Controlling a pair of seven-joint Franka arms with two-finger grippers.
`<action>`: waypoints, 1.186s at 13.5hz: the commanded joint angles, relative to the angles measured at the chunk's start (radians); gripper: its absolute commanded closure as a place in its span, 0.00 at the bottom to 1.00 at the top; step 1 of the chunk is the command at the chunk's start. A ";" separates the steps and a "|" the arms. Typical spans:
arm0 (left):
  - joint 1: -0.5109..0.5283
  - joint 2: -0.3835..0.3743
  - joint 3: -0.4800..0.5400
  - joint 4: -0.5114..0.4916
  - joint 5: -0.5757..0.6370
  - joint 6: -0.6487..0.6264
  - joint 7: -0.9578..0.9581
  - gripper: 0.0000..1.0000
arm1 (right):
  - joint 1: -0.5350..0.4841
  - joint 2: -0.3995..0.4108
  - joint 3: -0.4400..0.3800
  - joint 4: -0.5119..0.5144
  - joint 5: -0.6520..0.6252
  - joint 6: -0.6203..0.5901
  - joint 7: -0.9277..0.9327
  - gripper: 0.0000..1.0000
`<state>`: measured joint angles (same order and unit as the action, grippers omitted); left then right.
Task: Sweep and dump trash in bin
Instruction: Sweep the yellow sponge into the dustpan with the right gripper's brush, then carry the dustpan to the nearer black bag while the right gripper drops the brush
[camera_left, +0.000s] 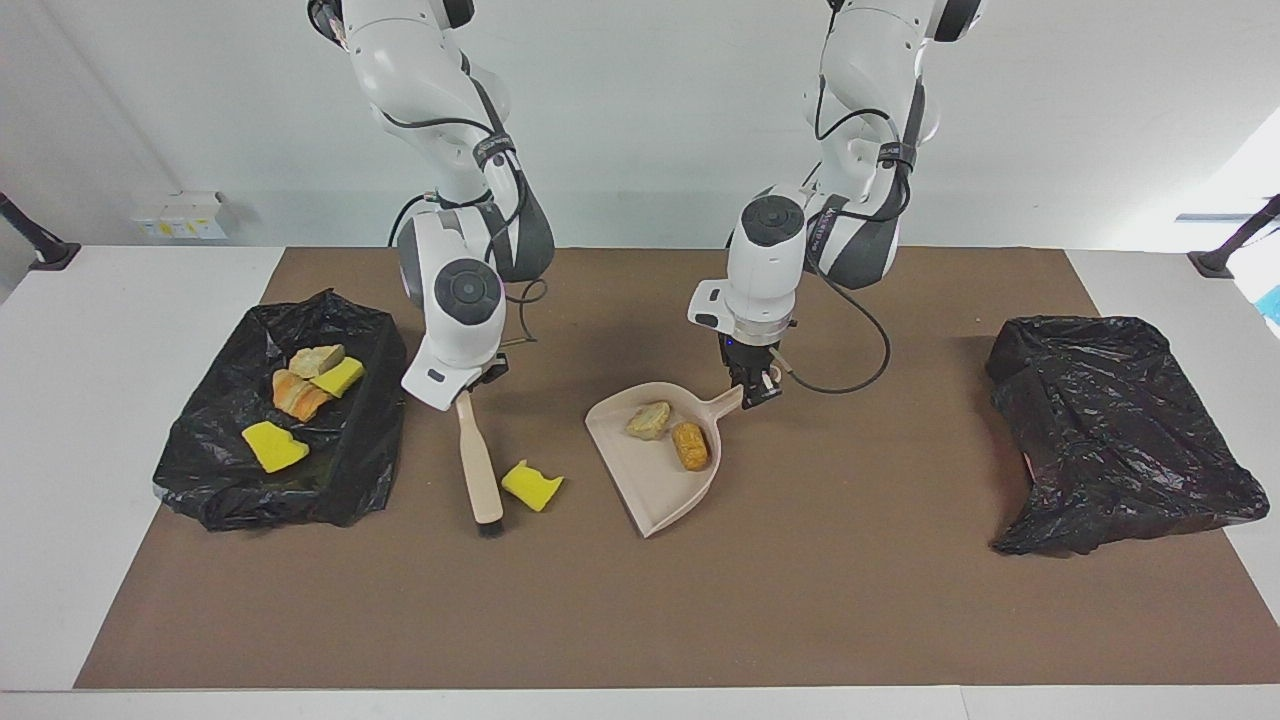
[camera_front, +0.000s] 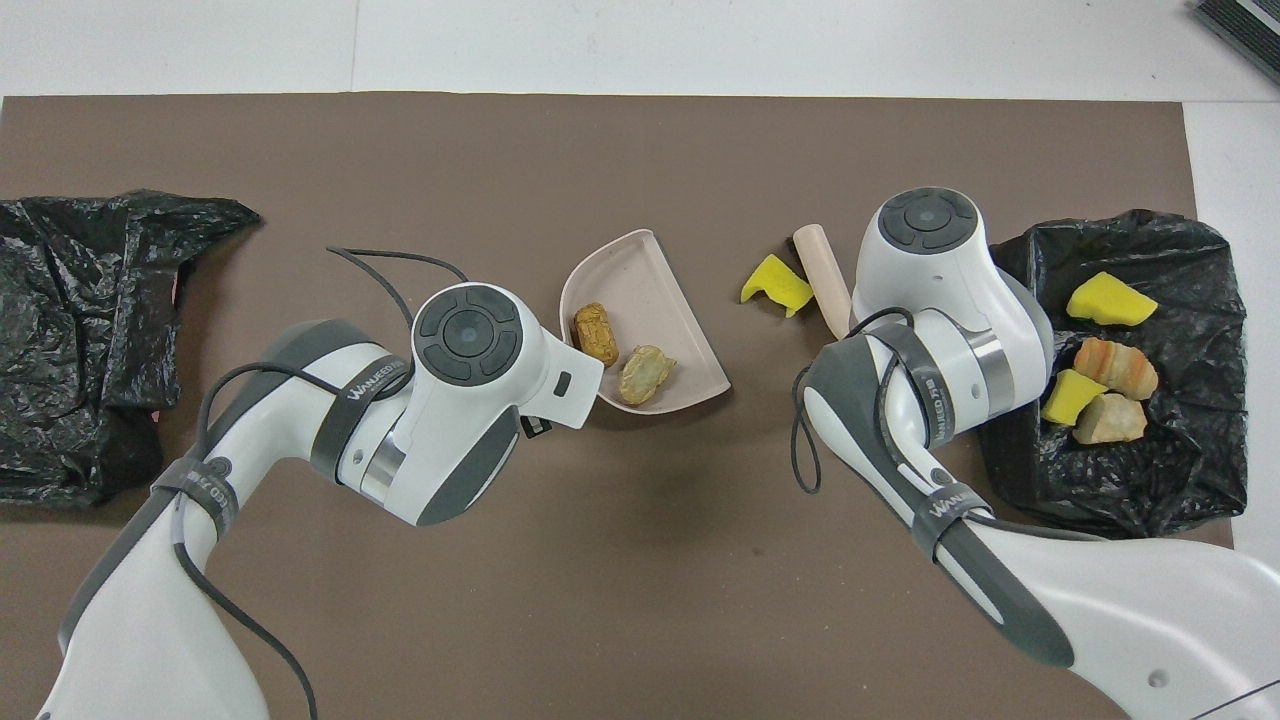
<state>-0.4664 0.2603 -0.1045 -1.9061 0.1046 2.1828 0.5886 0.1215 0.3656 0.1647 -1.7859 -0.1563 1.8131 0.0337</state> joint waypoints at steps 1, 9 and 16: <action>-0.009 -0.047 0.005 -0.053 -0.013 -0.006 0.022 1.00 | 0.082 0.010 0.007 0.025 0.137 -0.020 -0.014 1.00; 0.047 -0.055 0.005 -0.074 -0.083 0.026 0.279 1.00 | 0.126 -0.066 0.006 0.020 0.279 -0.026 0.101 1.00; 0.305 -0.085 0.006 0.060 -0.190 -0.167 0.600 1.00 | 0.170 -0.240 0.007 -0.085 0.284 -0.074 0.184 1.00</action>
<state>-0.2313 0.2104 -0.0889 -1.9058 -0.0428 2.1282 1.0955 0.2439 0.1795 0.1674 -1.7853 0.1031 1.6981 0.1454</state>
